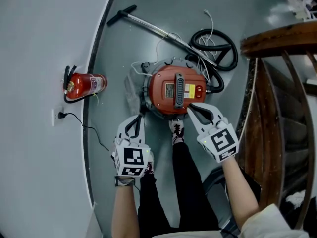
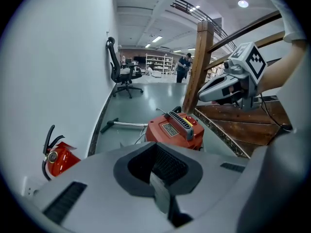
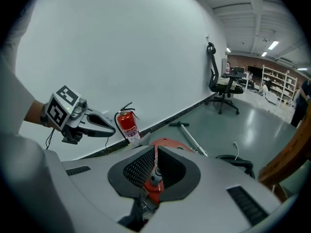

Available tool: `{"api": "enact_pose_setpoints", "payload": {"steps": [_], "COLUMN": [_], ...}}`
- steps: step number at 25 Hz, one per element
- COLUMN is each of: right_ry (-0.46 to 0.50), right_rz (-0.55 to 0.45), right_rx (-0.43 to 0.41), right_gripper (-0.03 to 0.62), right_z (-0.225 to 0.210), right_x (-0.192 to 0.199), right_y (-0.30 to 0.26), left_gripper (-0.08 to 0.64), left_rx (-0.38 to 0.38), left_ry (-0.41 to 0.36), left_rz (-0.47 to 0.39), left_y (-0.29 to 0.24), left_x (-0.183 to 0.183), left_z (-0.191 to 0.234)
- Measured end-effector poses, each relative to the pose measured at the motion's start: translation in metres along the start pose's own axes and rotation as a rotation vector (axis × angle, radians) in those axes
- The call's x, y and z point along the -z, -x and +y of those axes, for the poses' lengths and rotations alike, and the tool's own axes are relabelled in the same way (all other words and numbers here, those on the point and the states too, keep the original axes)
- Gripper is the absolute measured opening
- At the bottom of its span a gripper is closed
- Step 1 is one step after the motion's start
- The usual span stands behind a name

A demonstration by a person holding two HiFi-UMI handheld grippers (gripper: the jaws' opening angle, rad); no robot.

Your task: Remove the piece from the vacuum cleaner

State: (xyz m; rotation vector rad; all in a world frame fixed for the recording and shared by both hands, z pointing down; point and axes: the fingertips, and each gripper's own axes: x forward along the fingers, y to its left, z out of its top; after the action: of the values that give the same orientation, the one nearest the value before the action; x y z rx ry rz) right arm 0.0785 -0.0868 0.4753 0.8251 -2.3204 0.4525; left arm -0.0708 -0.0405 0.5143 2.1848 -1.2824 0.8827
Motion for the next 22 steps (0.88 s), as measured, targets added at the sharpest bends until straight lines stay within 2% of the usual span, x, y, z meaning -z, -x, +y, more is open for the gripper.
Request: {"api": "enact_pose_setpoints", "payload": {"steps": [5, 9, 13, 15, 16, 17, 18, 22], "right_ry": [-0.012, -0.032, -0.027, -0.044, -0.055, -0.063, -0.064, -0.060], "right_rz": [0.007, 0.004, 0.013, 0.015, 0.016, 0.018, 0.022, 0.053], "right_rx": [-0.010, -0.015, -0.029, -0.040, -0.050, -0.061, -0.067, -0.067], "right_gripper": [0.032, 0.032, 0.032, 0.035, 0.053, 0.122, 0.154, 0.156], "right_z": [-0.005, -0.011, -0.013, -0.014, -0.014, -0.014, -0.014, -0.017], "right_x": [0.014, 0.019, 0.026, 0.030, 0.032, 0.034, 0.036, 0.045], "right_y": [-0.018, -0.026, -0.032, -0.034, -0.036, -0.038, -0.040, -0.046], "left_gripper": [-0.002, -0.002, 0.000, 0.031, 0.038, 0.041, 0.043, 0.064], "left_rx": [0.006, -0.022, -0.039, -0.039, -0.037, -0.037, -0.037, -0.048], "left_ry": [-0.001, 0.001, 0.040, 0.062, 0.067, 0.070, 0.071, 0.086], "left_rz": [0.009, 0.023, 0.036, 0.043, 0.048, 0.056, 0.066, 0.114], "left_y": [-0.013, -0.022, -0.033, -0.039, -0.042, -0.044, -0.047, -0.058], "left_x": [0.010, 0.014, 0.016, 0.018, 0.019, 0.021, 0.024, 0.041], "left_z": [0.007, 0.018, 0.025, 0.026, 0.025, 0.025, 0.024, 0.022]}}
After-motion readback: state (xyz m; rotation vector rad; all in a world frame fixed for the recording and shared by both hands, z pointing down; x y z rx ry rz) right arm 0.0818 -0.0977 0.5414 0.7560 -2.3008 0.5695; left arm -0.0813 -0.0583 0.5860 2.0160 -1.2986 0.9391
